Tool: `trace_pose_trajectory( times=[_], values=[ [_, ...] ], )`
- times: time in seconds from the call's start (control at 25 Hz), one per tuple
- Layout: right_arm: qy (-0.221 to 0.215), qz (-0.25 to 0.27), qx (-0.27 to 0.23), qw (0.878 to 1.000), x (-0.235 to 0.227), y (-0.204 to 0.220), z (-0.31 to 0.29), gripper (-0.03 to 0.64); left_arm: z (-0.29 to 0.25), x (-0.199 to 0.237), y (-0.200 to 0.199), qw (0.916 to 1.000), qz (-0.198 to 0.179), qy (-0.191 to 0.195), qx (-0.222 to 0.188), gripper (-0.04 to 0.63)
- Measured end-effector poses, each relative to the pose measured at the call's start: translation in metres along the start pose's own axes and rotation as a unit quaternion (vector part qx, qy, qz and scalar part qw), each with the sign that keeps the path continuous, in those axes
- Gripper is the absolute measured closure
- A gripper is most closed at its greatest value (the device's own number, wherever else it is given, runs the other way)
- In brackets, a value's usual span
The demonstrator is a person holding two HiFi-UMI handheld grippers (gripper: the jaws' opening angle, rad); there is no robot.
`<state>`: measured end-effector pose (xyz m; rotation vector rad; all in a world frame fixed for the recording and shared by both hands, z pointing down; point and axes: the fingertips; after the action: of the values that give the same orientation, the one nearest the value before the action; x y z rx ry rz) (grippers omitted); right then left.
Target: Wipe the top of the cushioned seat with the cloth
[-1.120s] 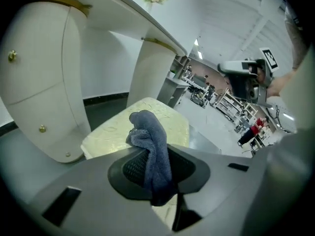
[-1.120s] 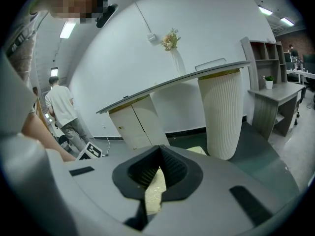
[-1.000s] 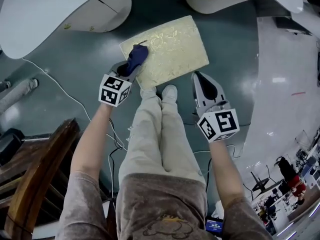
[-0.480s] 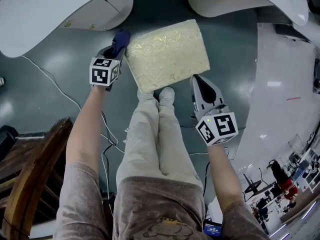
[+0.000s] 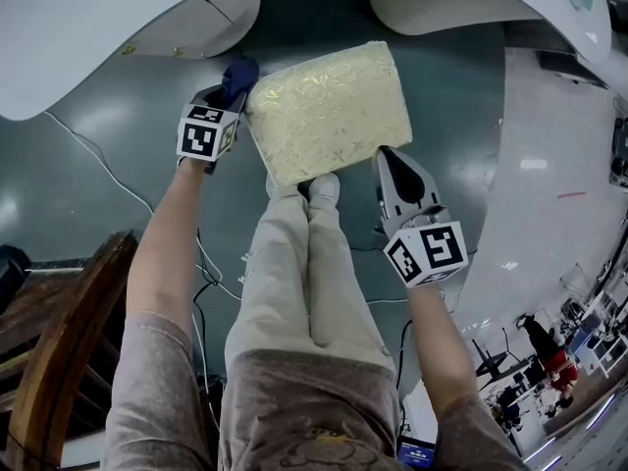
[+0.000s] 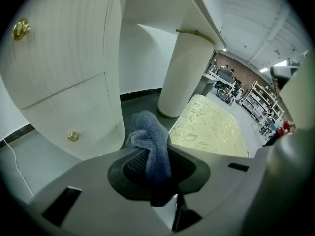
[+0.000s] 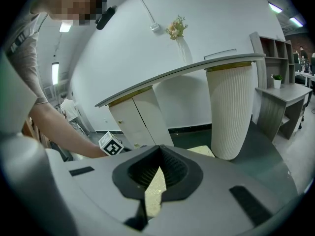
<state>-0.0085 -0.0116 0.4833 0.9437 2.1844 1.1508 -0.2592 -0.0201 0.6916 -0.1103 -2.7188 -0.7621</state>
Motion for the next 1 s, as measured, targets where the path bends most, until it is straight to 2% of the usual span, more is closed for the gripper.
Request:
trace_pose_trajectory(
  times=[0.36,0.6,1.0],
  values=[
    [-0.006,-0.004,0.002,1.000,0.001,-0.001,-0.010,0.612,0.003,-0.012,0.003,0.9997,-0.013,0.017,-0.012,0.505],
    [-0.012,-0.002,0.001,1.000,0.001,-0.002,-0.009,0.612,0.009,-0.034,0.005,0.9984,-0.042,0.037,-0.012,0.505],
    [-0.013,-0.003,0.002,1.000,0.004,0.000,-0.002,0.612,0.022,-0.069,0.037,0.9952,-0.073,0.065,-0.005,0.505]
  ],
)
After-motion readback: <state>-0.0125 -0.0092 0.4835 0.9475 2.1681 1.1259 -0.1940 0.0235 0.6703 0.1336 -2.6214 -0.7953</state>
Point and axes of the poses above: the fingertips, and each gripper's own axes: z backward along the fingers, x to its left, y out of its underside, and after that the axes turned 14 degrees about z, right-handed
